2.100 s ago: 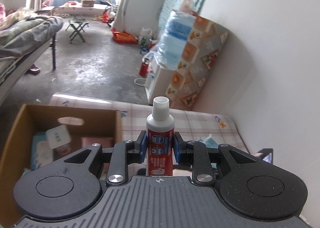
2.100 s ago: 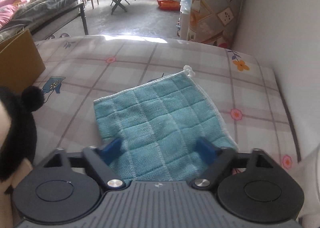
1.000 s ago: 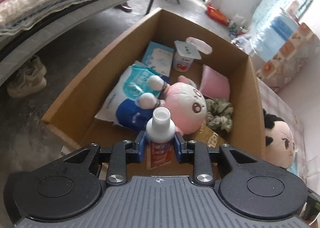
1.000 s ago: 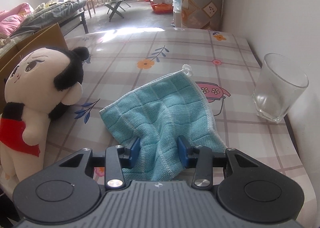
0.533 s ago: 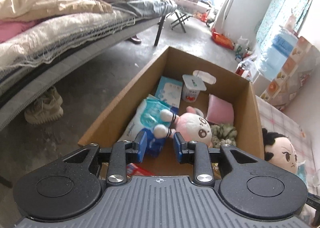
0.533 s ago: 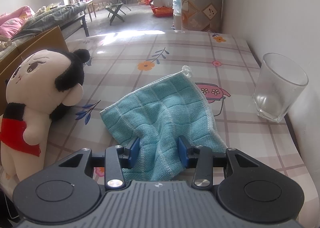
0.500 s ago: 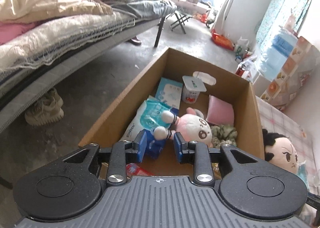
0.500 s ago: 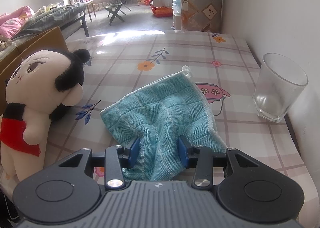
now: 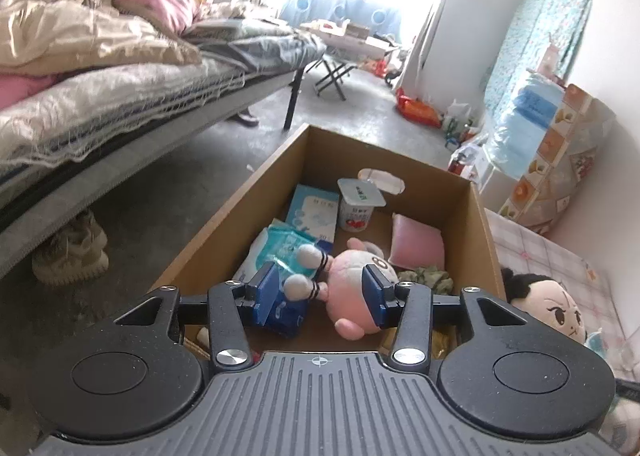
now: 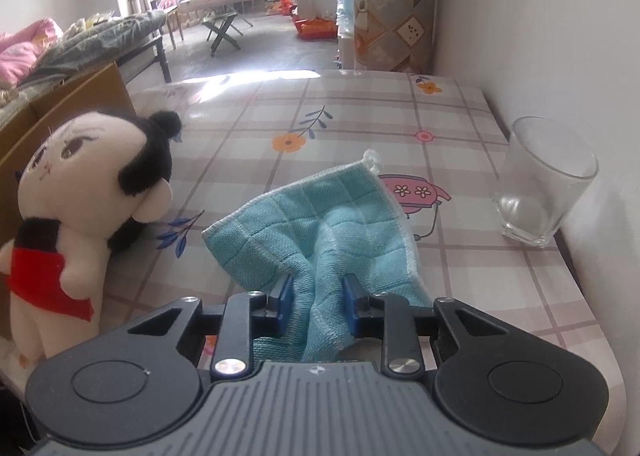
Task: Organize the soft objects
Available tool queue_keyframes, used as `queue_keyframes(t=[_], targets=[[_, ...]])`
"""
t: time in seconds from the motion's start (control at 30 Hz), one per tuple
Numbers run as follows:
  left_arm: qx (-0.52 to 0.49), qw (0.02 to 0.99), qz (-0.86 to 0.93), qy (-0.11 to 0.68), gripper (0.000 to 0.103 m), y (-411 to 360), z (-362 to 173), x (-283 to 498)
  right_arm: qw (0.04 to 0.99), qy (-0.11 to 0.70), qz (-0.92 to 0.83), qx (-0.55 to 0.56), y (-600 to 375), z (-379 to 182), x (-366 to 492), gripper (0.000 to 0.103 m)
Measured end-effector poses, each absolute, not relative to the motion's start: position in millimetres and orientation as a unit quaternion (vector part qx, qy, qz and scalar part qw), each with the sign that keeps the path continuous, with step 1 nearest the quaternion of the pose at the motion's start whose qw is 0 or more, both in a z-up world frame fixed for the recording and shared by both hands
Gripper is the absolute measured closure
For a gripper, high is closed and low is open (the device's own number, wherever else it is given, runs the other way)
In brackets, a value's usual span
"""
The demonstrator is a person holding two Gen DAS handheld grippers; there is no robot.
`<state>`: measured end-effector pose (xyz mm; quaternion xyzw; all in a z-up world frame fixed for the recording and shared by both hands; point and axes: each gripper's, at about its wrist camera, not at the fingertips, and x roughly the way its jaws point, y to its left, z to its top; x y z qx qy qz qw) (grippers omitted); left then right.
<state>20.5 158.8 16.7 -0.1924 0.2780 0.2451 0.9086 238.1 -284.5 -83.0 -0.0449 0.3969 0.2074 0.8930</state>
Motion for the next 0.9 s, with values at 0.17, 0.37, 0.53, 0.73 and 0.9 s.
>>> queue_keyframes(t=[0.17,0.37,0.53,0.73,0.9], targets=[[-0.184,0.916,0.235,0.267,0.057,156,16,19,0.902,0.383,0.199,-0.027,-290,-65,234,0.076],[-0.176,0.922,0.236,0.251,0.057,156,16,11,0.915,0.35,0.203,-0.018,-288,-33,220,0.09],[-0.179,0.924,0.24,0.24,0.057,162,15,4,0.927,0.311,0.203,-0.043,-277,-1,209,0.101],[-0.186,0.924,0.233,0.241,0.057,166,12,0,0.9,0.378,0.215,-0.036,-269,-20,226,0.067],[-0.186,0.924,0.232,0.24,0.055,167,12,-1,0.884,0.387,0.237,-0.113,-248,-48,236,0.0]])
